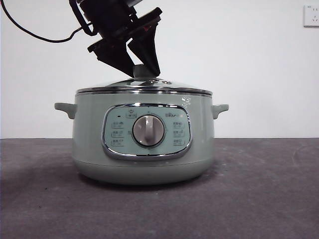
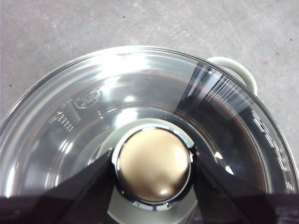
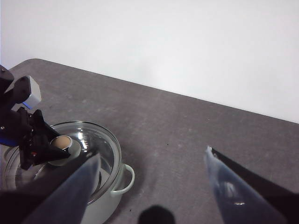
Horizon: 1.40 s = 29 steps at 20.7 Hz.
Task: Pick up the egg,open the lid,put the egg in the pot,close the lid
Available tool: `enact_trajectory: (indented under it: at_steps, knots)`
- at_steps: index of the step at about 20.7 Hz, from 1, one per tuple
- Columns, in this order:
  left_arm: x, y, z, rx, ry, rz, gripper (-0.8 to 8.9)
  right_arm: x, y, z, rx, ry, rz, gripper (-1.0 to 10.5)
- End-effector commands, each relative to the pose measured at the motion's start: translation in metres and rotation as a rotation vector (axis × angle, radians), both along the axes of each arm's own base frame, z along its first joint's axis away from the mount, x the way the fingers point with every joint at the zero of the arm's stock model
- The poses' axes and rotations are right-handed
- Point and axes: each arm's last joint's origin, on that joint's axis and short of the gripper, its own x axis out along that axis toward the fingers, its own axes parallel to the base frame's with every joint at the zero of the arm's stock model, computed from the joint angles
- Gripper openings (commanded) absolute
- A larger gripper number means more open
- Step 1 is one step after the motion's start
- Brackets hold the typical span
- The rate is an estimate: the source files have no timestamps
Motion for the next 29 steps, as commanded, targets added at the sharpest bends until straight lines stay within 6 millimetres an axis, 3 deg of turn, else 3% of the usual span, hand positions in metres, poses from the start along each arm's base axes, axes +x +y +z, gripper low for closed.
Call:
enact_trajectory:
  at_steps: [1, 3, 10, 18, 24, 29]
  knots:
    - [0.0, -0.001, -0.011, 0.037, 0.047, 0.002, 3.51, 0.002, 0.001, 0.0, 0.002, 0.004, 0.001, 3.8]
    - [0.0, -0.001, -0.01, 0.035, 0.046, 0.002, 5.58, 0.002, 0.001, -0.001, -0.003, 0.014, 0.002, 3.8]
    - [-0.002, 0.001, -0.005, 0.026, 0.031, 0.003, 5.67, 0.004, 0.006, -0.009, -0.006, 0.1, 0.091, 3.8]
    - [-0.021, 0.012, 0.027, -0.018, -0.038, 0.003, 5.67, 0.008, 0.011, -0.02, -0.027, 0.233, 0.171, 3.8]
    - [-0.052, 0.031, 0.061, -0.049, -0.072, -0.006, 5.66, 0.011, 0.016, -0.029, -0.031, 0.354, 0.253, 3.8]
    - [-0.107, 0.061, 0.094, -0.139, -0.004, -0.118, 5.66, 0.015, 0.022, -0.04, -0.031, 0.503, 0.34, 3.8]
